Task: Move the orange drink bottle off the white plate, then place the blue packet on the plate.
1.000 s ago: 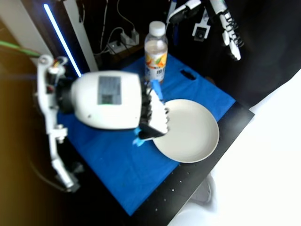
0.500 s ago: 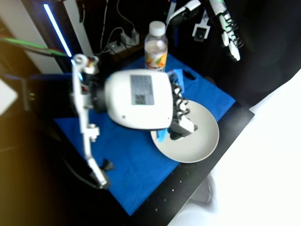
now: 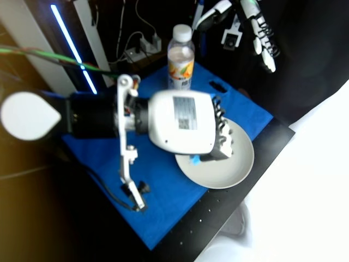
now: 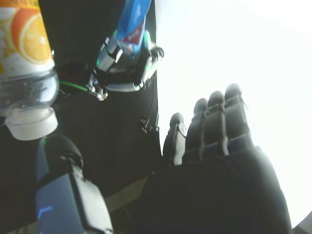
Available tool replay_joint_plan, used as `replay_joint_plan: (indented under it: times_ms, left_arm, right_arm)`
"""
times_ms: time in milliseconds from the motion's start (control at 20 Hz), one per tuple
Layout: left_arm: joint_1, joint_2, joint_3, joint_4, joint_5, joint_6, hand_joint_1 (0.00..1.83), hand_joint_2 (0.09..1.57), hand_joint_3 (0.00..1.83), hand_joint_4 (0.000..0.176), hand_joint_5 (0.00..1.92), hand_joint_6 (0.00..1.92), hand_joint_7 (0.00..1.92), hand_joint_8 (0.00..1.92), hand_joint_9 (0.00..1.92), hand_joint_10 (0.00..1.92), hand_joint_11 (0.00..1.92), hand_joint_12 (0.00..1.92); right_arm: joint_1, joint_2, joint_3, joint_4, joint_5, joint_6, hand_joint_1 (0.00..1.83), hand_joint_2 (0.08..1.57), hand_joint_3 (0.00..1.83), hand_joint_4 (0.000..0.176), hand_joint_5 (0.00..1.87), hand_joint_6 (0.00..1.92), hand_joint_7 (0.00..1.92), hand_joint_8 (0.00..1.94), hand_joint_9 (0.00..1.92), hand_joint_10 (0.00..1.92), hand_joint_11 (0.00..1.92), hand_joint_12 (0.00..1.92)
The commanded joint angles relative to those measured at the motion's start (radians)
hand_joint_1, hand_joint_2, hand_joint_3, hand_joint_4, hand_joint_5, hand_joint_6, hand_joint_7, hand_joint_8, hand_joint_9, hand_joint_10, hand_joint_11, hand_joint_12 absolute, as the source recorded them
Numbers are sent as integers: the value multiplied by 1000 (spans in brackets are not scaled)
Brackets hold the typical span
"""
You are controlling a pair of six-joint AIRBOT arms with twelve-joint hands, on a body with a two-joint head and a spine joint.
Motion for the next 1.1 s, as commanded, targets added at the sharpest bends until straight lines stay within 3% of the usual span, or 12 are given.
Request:
replay_joint_plan:
  times_ms: [0, 200, 250, 300, 350, 400, 600, 750, 800, 900, 950, 1050]
  left_arm:
    - [-13, -6, 3, -48, -109, -7, 477, 736, 1, 176, 0, 0, 0, 0, 0, 0, 0, 0]
    - [-17, -13, 3, -44, -112, -8, 485, 747, 6, 176, 0, 0, 0, 0, 0, 0, 0, 0]
    - [-17, -13, 3, -44, -112, -8, 480, 756, 9, 176, 0, 0, 0, 0, 0, 0, 0, 0]
    - [-17, -13, 3, -44, -112, -8, 472, 749, 4, 176, 0, 0, 0, 0, 0, 0, 0, 0]
    - [-17, -13, 3, -44, -112, -8, 473, 754, 6, 176, 0, 0, 0, 0, 0, 0, 0, 0]
    - [-17, -13, 3, -44, -112, -8, 483, 756, 6, 176, 0, 0, 0, 0, 0, 0, 0, 0]
    - [-25, -19, 3, -34, -112, -12, 512, 723, 0, 176, 0, 0, 0, 0, 0, 0, 0, 0]
    - [-28, -23, 3, -30, -111, -14, 501, 714, 0, 176, 0, 0, 0, 0, 0, 0, 0, 0]
    - [-29, -24, 4, -29, -111, -14, 485, 716, 0, 176, 0, 0, 0, 0, 0, 0, 0, 0]
    - [-29, -26, 4, -28, -112, -15, 487, 718, 0, 176, 0, 0, 0, 0, 0, 0, 0, 0]
    - [-29, -27, 4, -28, -111, -15, 484, 733, 2, 176, 0, 0, 0, 0, 0, 0, 0, 0]
    - [-29, -29, 5, -27, -111, -15, 503, 715, 0, 176, 0, 0, 0, 0, 0, 0, 0, 0]
  right_arm:
    - [5, -5, 7, 43, 61, 3, 1276, 1086, 6, 0, 1174, 360, 1006, 1191, 955, 1077, 769, 1615]
    - [-9, -11, 11, 42, 40, 3, 1262, 1072, 1, 0, 1205, 431, 1010, 1100, 893, 645, 608, 1353]
    - [-9, -11, 11, 42, 40, 3, 1263, 1106, 1, 0, 1174, 409, 917, 1292, 830, 804, 573, 1486]
    - [-9, -11, 11, 42, 40, 3, 1260, 1126, 2, 0, 1112, 457, 896, 1360, 788, 1157, 616, 1635]
    - [-9, -11, 11, 42, 40, 3, 1206, 1068, 0, 0, 1127, 657, 915, 1212, 826, 1392, 714, 1723]
    - [-9, -11, 11, 42, 40, 3, 1245, 1114, 0, 0, 1174, 476, 831, 1367, 684, 1182, 572, 1611]
    - [-22, -22, 19, 41, 17, 3, 1260, 1127, 0, 0, 1109, 464, 895, 1367, 776, 1273, 650, 1625]
    - [-32, -32, 25, 39, 3, 4, 1276, 1088, 0, 0, 1165, 419, 995, 1191, 927, 893, 718, 1409]
    - [-33, -32, 25, 39, 2, 4, 1277, 1086, 4, 0, 1116, 498, 1022, 1153, 948, 883, 740, 1422]
    - [-36, -33, 25, 39, 0, 4, 1263, 1108, 2, 0, 962, 918, 1010, 1021, 1040, 902, 800, 1376]
    - [-38, -33, 25, 39, -1, 4, 1358, 1038, 2, 0, 845, 361, 1128, 794, 1039, 701, 653, 1237]
    - [-40, -33, 26, 39, -2, 4, 1385, 1001, 3, 0, 830, 21, 1218, 607, 1088, 254, 554, 928]
